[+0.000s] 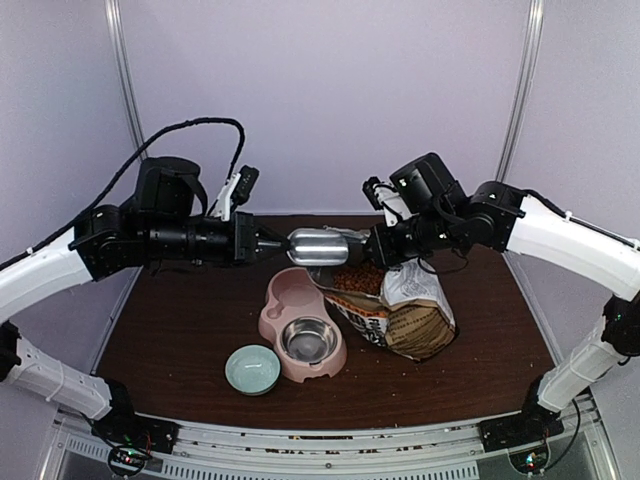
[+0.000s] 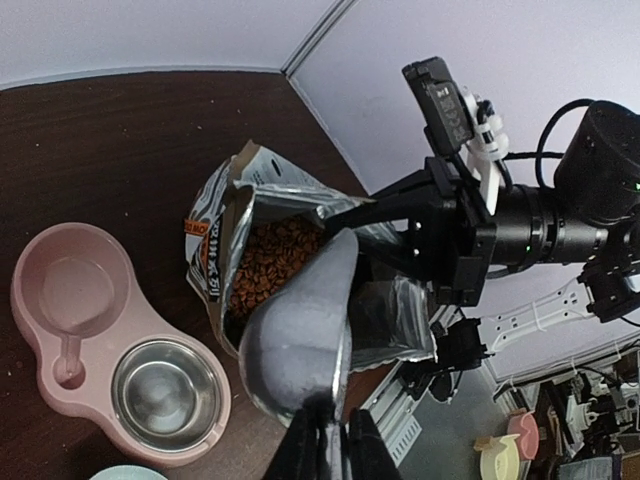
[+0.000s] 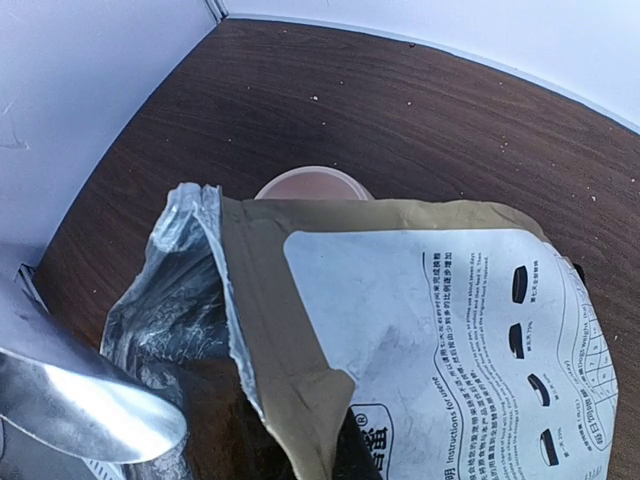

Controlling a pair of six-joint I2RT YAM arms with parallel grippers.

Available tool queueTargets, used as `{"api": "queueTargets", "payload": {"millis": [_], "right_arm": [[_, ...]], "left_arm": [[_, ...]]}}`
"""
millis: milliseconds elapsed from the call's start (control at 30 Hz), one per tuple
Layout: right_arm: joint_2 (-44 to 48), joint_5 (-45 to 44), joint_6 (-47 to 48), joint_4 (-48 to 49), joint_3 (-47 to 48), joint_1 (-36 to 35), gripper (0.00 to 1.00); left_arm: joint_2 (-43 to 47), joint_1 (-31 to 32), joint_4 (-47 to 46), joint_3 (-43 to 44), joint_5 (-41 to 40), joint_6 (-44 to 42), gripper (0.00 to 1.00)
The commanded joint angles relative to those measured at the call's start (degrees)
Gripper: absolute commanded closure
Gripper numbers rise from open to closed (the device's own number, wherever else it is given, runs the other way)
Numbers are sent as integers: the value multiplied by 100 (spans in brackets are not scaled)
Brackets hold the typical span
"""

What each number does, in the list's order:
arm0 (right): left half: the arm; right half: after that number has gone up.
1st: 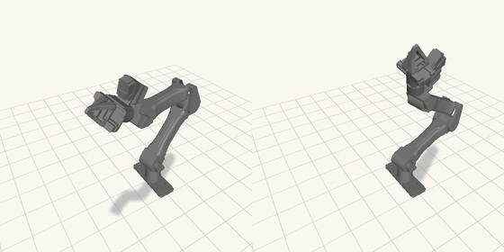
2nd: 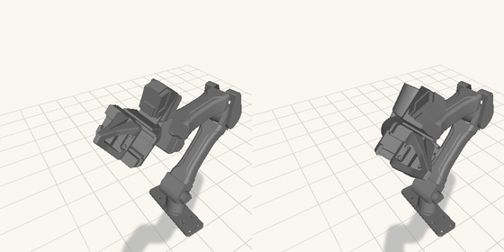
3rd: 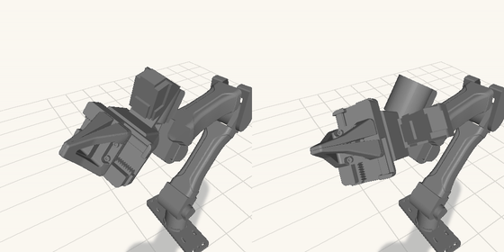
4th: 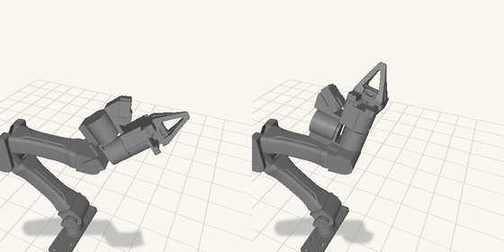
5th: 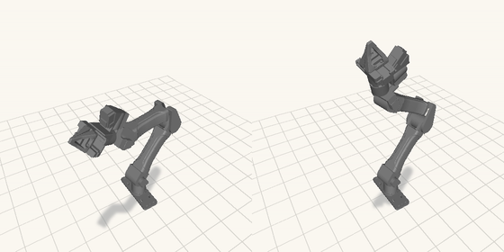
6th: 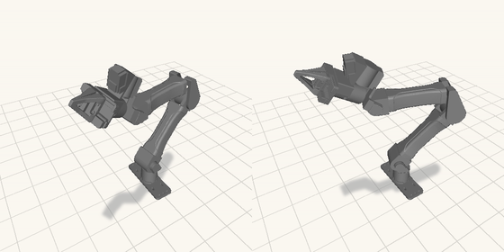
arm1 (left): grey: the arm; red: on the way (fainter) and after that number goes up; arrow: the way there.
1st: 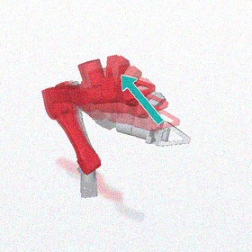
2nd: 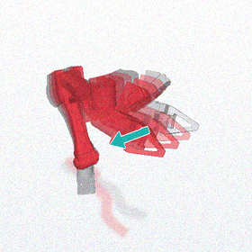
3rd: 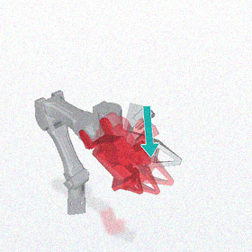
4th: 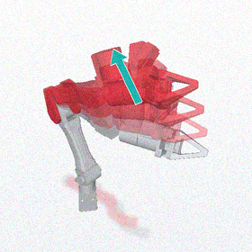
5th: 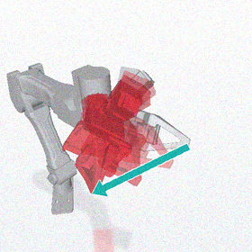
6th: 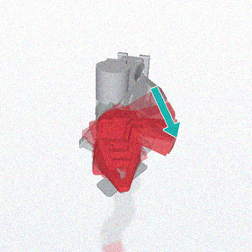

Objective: Serve the pet food

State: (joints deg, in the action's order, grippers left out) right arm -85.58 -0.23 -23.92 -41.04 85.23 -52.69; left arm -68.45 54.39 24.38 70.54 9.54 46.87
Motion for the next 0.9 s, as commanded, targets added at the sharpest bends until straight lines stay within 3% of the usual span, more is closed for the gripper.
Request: {"api": "queueTargets", "payload": {"millis": [0, 300, 500, 667, 867], "right_arm": [[269, -222, 42, 258, 52, -128, 100], [289, -438, 20, 372, 84, -489, 100], [402, -480, -60, 516, -85, -527, 100], [571, -472, -192, 684, -272, -523, 100], [750, -418, -240, 789, -447, -474, 100]], "left_arm": [[-535, 399, 1417, 1013, -957, -534, 100], [-2044, 827, 3024, 2486, -2376, -580, 100], [-2954, 838, 2906, 2965, -2791, -704, 100], [-3774, 832, 2622, 3366, -2268, -825, 100], [-3934, 828, 1465, 2860, -1035, -912, 100]]}}
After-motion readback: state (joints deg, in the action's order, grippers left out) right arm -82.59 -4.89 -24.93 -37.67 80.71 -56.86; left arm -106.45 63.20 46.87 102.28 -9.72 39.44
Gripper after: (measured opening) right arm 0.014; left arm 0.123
